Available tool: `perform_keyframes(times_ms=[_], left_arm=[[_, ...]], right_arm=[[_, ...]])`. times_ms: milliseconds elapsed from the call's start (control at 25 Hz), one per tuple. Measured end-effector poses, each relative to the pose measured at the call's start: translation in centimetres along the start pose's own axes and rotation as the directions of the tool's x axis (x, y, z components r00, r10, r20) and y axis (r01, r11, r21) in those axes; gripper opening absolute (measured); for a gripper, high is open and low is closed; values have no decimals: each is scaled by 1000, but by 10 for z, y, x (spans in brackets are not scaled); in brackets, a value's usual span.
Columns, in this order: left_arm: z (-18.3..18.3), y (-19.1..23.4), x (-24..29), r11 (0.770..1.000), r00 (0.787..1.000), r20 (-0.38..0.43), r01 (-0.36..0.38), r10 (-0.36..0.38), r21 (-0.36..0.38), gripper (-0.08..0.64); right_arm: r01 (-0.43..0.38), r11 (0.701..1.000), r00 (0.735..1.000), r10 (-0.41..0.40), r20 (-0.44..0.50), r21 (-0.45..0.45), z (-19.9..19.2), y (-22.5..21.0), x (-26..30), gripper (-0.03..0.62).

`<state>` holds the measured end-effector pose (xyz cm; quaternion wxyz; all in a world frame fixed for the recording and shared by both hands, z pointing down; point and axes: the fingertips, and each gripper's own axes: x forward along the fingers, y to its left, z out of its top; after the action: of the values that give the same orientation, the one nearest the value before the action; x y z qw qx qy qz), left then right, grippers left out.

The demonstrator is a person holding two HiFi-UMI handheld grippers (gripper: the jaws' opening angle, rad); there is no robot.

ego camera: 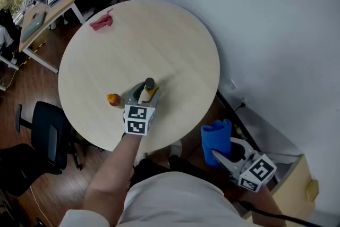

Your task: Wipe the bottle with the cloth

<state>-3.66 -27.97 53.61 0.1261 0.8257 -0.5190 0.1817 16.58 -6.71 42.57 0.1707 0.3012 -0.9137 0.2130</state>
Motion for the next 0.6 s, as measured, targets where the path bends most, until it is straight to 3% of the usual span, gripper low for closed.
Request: perform_keyframes(times_ms=[320, 600], left_arm=[[4, 5, 11, 998, 999, -3, 39, -39, 39, 149], [26, -19, -32, 984, 991, 6, 132, -134, 122, 147]], right_arm=[[50, 999, 999, -50, 16, 11, 6, -6, 11, 158], [29, 997, 996, -23, 84, -74, 64, 5, 47, 158]])
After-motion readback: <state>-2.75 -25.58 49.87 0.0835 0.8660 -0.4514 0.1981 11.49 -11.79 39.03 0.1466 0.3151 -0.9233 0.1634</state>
